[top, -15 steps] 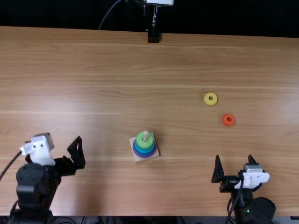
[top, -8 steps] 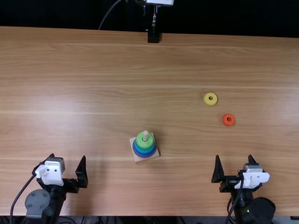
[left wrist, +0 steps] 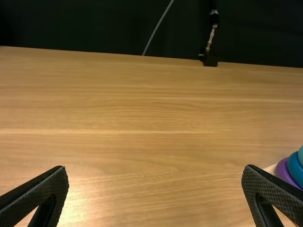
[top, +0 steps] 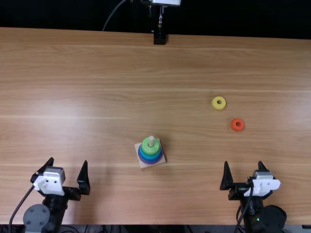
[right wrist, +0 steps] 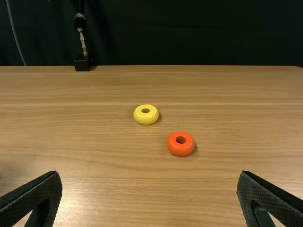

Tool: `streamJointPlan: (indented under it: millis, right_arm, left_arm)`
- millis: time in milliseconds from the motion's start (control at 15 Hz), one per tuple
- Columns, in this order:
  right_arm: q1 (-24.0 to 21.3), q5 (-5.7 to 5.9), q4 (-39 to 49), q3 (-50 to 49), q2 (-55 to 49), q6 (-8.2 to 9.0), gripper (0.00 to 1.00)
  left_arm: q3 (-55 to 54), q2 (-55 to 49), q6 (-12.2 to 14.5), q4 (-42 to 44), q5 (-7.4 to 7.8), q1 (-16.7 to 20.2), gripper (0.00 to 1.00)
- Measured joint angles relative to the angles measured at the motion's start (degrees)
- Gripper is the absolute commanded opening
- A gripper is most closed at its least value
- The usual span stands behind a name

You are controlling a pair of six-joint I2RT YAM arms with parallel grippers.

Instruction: Build the Hanoi tower: stack the rings onto the peg from bottom to top in this color order: purple, dark blue, light blue, dark green, light green, yellow, orange.

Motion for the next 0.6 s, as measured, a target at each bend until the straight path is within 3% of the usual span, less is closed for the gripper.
streamJointPlan:
  millis: [267, 600]
  right_arm:
    - [0.0, -0.02, 0.0, 0.0, 0.0, -0.04, 1.0]
    - [0.0, -0.02, 0.0, 0.0, 0.0, 0.0, 1.0]
  left_arm:
    - [1.5, 0.0, 0.1, -6.4, 0.02, 0.0, 1.0]
    - [1.4, 0.0, 0.1, -6.5, 0.07, 0.0, 1.0]
